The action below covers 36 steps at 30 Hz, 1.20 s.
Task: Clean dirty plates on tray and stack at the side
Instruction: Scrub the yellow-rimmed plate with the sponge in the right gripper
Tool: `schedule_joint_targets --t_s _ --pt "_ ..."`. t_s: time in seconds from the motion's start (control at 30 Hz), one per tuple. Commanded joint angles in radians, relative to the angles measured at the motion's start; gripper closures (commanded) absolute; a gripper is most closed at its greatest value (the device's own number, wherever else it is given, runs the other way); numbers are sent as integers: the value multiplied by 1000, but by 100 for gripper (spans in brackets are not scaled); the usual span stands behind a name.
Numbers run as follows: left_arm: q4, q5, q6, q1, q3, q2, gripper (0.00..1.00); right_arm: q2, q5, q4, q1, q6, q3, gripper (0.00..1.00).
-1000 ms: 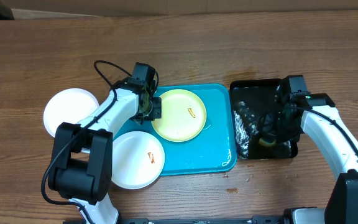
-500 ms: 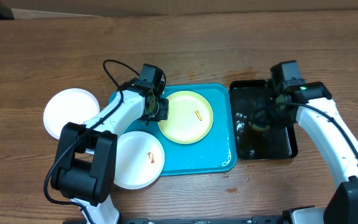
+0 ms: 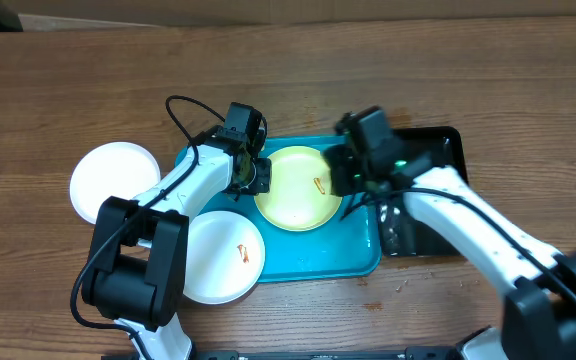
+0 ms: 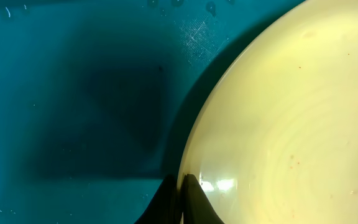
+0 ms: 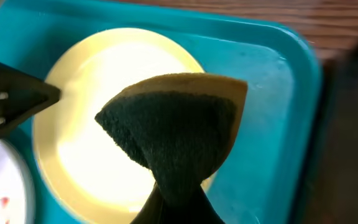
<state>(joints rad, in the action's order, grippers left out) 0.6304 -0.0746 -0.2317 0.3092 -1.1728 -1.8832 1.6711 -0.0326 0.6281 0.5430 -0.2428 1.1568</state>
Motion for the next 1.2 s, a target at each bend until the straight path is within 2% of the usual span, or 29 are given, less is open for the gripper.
schedule_joint_targets --t_s 0.0,0.2,0.57,1.17 --pt "-2 -5 19 12 19 -10 96 76 108 -40 43 4 23 96" --pt "-1 -5 19 12 19 -10 96 170 183 -78 93 -9 23 96" --pt "-1 -5 19 12 19 -10 96 277 226 -115 97 -77 23 96" --pt "-1 -5 19 12 19 -10 96 351 -194 -160 94 -98 23 96"
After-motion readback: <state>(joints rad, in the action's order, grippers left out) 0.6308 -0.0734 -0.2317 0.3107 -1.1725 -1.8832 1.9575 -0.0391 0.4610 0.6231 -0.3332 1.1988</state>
